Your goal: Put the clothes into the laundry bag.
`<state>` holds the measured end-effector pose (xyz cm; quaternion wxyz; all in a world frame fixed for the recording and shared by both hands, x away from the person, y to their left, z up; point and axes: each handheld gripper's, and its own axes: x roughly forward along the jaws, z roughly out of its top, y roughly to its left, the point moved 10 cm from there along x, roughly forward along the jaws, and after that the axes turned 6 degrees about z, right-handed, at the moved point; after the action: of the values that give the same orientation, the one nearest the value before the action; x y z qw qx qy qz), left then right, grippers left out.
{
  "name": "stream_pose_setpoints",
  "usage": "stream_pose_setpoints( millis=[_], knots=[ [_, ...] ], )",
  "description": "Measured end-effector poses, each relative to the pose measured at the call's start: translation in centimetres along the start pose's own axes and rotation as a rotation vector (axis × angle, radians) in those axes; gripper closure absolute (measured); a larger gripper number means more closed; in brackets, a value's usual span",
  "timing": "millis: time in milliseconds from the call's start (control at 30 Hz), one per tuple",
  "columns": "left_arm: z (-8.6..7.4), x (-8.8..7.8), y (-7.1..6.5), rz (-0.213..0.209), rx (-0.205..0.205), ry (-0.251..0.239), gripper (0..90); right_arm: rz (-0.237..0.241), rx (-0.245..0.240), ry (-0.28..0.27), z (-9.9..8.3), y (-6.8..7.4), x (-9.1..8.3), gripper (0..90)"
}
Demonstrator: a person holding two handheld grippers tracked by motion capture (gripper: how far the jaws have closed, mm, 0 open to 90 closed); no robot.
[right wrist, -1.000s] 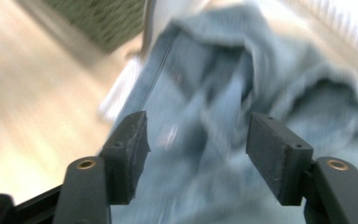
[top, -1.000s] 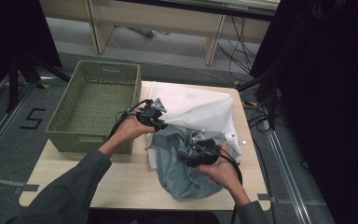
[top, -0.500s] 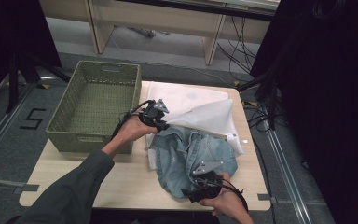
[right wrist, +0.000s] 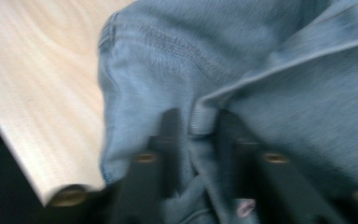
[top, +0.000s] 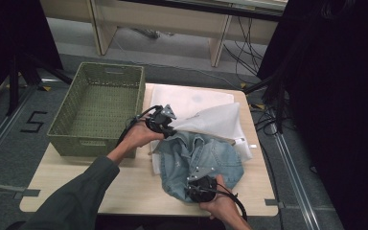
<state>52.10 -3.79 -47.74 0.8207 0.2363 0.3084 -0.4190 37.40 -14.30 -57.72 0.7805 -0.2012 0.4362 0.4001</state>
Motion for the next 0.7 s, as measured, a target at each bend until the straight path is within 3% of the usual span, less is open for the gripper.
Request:
stream_pose_setpoints(
  millis=[100,133,167,267,300,333,367,400,433,467,533,567,600,633,667,700],
  knots=[
    [-0.1,-0.2,-0.2,-0.005,0.024,0.001,83.9,-0.006,0.007,-0.002,0.3,-0.3,0.1,83.1],
    [0.0,-0.2,-0.2,-0.002,0.006,-0.012,84.0,-0.034,0.009,-0.032,0.9,-0.9,0.3,83.7],
    [0.0,-0.3,-0.2,-0.007,0.015,-0.012,84.0,-0.047,0.021,-0.061,2.2,-1.7,0.1,84.0],
    [0.1,-0.6,-0.3,-0.009,0.009,-0.021,84.1,-0.060,0.047,-0.093,3.8,-2.8,-0.3,84.2],
    [0.1,-0.7,-0.2,-0.012,0.017,-0.018,84.1,-0.106,0.057,-0.164,6.2,-4.8,-0.6,84.2],
    [0.1,-0.8,-0.2,-0.010,0.021,-0.018,84.1,-0.106,0.057,-0.164,6.2,-4.8,-0.6,84.2],
    [0.1,-0.9,-0.2,-0.009,0.024,-0.022,84.2,-0.120,0.074,-0.191,7.4,-5.7,-0.7,84.2],
    [0.1,-0.9,-0.2,-0.005,0.025,-0.019,84.2,-0.171,0.117,-0.246,9.8,-8.3,-0.6,84.2],
    [0.1,-0.9,-0.2,-0.005,0.025,-0.019,84.2,-0.171,0.117,-0.246,9.8,-8.3,-0.6,84.2],
    [-0.1,-0.9,-0.1,0.000,0.038,-0.009,84.2,-0.189,0.167,-0.272,11.1,-10.1,-0.2,84.2],
    [0.0,-0.8,-0.1,0.000,0.028,-0.017,84.2,-0.198,0.182,-0.273,11.3,-10.6,0.2,84.1],
    [-0.3,-0.9,0.0,-0.005,0.046,0.003,84.2,-0.221,0.196,-0.230,10.9,-11.2,1.9,83.1],
    [-0.2,-0.7,0.0,-0.002,0.036,-0.011,84.2,-0.221,0.196,-0.230,10.9,-11.2,1.9,83.1],
    [-0.3,-0.6,0.0,0.002,0.026,-0.006,84.2,-0.211,0.197,-0.186,10.3,-11.2,2.9,81.3],
    [-0.6,-0.8,0.3,0.001,0.052,0.013,84.1,-0.202,0.214,-0.171,9.5,-11.1,4.3,76.3],
    [-0.6,-0.8,0.3,0.001,0.052,0.013,84.0,-0.202,0.214,-0.171,9.5,-11.1,4.3,76.3]
  ],
)
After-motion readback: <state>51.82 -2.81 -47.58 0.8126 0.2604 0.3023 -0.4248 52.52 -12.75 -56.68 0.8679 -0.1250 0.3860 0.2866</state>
